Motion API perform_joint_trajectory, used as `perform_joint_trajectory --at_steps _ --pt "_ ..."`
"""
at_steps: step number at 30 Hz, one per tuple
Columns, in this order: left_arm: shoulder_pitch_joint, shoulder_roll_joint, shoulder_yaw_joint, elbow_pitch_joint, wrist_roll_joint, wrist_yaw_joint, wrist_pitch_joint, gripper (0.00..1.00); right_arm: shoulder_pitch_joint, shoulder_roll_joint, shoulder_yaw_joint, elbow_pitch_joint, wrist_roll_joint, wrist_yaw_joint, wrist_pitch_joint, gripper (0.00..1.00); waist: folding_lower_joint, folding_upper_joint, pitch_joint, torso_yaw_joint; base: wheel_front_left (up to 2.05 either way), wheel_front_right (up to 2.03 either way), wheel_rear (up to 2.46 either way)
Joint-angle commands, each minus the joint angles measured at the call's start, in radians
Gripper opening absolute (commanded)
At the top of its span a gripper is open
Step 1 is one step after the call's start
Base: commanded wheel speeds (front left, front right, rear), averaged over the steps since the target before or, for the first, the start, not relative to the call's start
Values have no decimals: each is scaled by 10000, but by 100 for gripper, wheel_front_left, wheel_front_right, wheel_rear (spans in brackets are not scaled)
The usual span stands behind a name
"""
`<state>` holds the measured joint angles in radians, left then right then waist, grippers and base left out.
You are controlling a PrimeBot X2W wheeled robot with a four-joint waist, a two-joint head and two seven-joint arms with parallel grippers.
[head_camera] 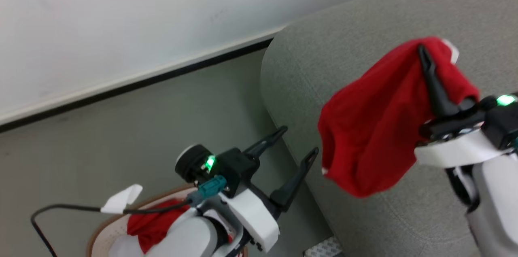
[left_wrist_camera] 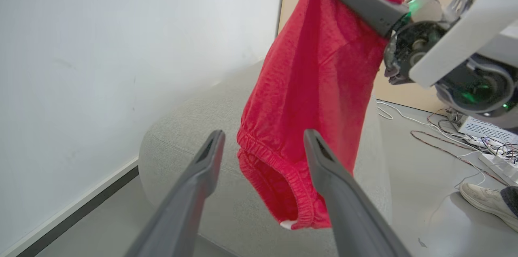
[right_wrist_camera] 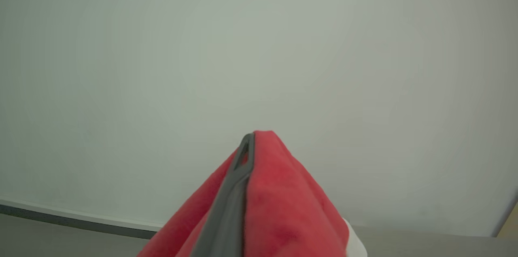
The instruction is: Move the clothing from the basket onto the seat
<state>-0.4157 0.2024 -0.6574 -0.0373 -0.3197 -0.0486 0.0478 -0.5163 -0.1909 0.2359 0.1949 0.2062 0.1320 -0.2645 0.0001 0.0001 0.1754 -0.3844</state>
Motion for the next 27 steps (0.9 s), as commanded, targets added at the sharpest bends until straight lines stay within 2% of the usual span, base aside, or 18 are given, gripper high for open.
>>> perform_joint_trajectory --at_steps 1,5,6,12,16,19,22,26,27 --pt "-526 128 79 -142 148 -105 146 100 -665 -158 -399 53 -123 -23 5 0 -1 -1 1403 580 0 0 0" --pt "-1663 232 166 -455 339 -326 363 100 -1955 -484 -1275 166 -2 -23 238 0 -1 -1 2952 1133 0 0 0" --pt "-1663 232 166 -455 339 -326 363 100 -1955 -484 -1275 166 -2 -23 238 0 -1 -1 2952 1133 0 0 0" --pt "-3209 378 344 -610 456 -557 376 100 -4374 -1613 -1883 1044 -146 -25 1022 0 -1 -1 4858 1702 0 0 0" --pt "-3833 305 350 -522 342 -636 161 100 -5925 -2617 -2649 1920 -248 -25 1457 0 -1 -1 5610 2130 0 0 0" --pt "-3966 230 386 -419 225 -644 -35 100 -6565 -3053 -3203 2509 -492 -25 1674 0 -1 -1 5917 2385 0 0 0" --pt "-3937 159 317 -274 182 -651 -209 100 -6830 -3214 -3883 3236 -776 -25 1780 0 -1 -1 6087 2583 0 0 0" --pt "-3750 112 204 -2 154 -638 -463 100 -6173 -2686 -4668 4351 -1133 -25 1540 0 -1 -1 6027 2721 0 0 0" --pt "-3714 100 178 73 158 -631 -497 100 -6016 -2611 -4845 4608 -1235 -25 1399 4 -1 -1 5979 2739 0 0 0"
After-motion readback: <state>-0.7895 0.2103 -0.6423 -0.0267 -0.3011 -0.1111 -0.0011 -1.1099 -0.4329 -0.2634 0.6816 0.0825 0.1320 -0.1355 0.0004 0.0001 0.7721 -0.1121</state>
